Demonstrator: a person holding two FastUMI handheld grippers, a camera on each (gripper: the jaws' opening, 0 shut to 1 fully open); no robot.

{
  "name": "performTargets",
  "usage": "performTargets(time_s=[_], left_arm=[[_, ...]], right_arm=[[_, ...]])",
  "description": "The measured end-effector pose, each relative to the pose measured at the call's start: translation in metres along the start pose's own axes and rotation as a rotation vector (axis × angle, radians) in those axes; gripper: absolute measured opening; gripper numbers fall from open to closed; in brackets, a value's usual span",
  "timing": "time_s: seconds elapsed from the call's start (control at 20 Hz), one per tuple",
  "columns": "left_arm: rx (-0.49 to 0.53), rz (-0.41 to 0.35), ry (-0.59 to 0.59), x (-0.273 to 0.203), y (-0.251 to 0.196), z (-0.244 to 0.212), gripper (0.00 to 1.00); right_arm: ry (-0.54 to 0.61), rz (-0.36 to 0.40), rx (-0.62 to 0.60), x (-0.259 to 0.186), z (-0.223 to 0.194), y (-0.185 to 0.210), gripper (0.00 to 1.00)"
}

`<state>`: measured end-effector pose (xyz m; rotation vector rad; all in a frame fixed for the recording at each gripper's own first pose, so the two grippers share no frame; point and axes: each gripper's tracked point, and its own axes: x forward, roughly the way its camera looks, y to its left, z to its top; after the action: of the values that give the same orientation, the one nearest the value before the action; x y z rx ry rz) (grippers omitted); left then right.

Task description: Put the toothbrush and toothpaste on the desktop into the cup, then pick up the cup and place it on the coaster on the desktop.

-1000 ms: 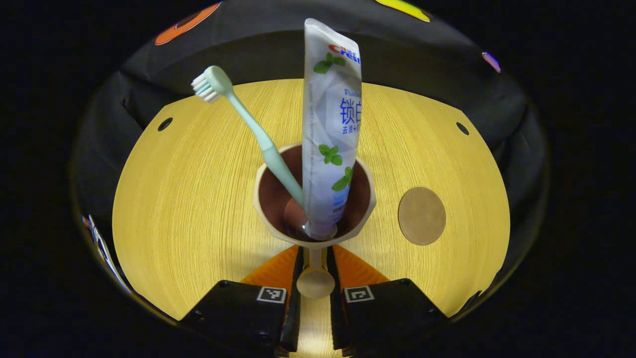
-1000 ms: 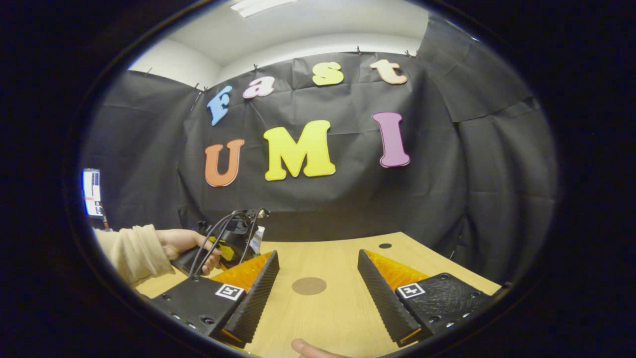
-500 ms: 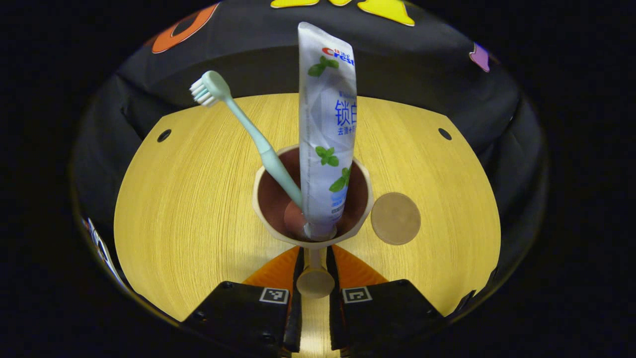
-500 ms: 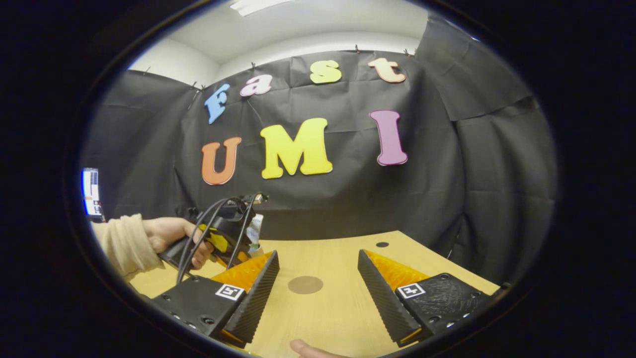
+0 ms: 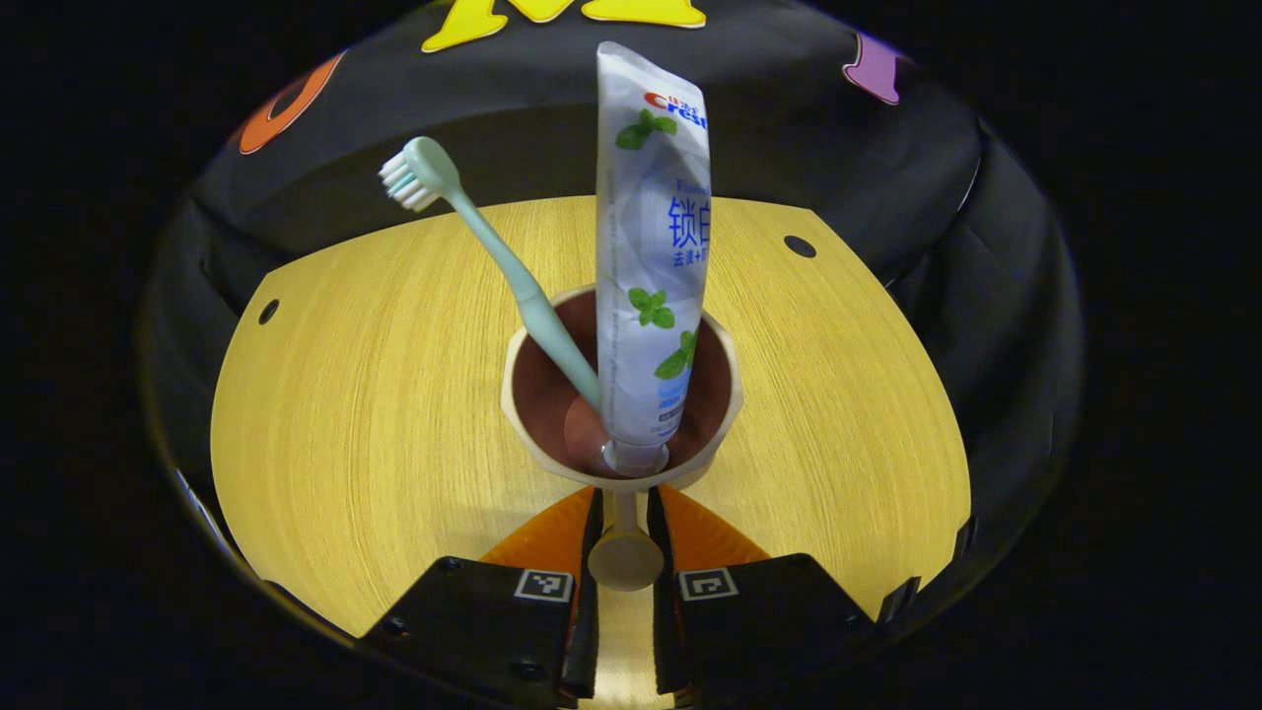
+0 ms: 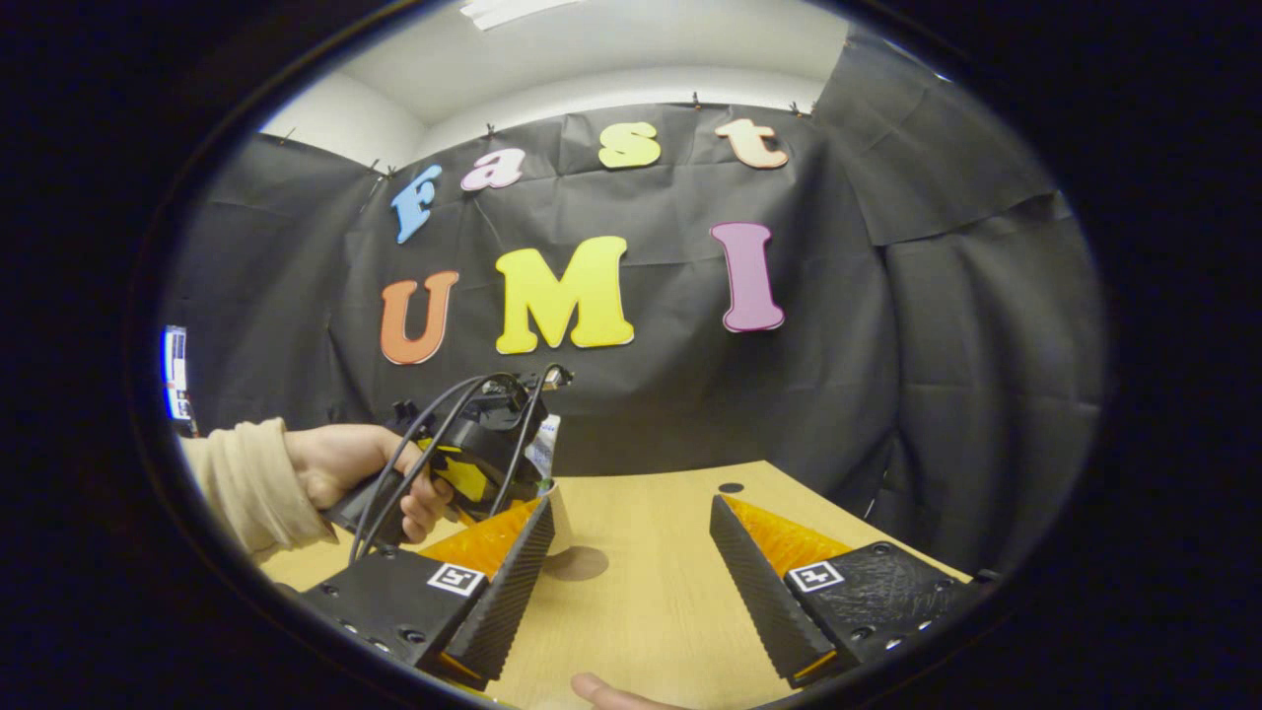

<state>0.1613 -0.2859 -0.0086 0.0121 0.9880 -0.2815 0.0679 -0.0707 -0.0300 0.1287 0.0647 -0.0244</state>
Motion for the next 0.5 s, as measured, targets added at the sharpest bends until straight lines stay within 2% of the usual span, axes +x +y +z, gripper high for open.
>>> performTargets(time_s=[0.1,0.35,0.45,0.5], left_arm=[[0.036,0.015,-0.002,0.014,-0.017,-0.002,0.25],[0.044,0.061,0.041,0.033,-0.01,-0.013,0.27],[0.034,0.053,0.0,0.02,-0.012,-0.007,0.29],[0.054,0.058,-0.033,0.013,-0.013,0.002,0.3]], right_arm=[[0.009,-0.011,0.033,0.001,-0.003,-0.011,0.95],[0.013,-0.027,0.088,0.002,-0.008,-0.027,0.95],[0.024,-0.024,0.086,0.002,-0.012,-0.026,0.99],[0.029,-0.019,0.089,0.002,-0.013,-0.025,0.96]])
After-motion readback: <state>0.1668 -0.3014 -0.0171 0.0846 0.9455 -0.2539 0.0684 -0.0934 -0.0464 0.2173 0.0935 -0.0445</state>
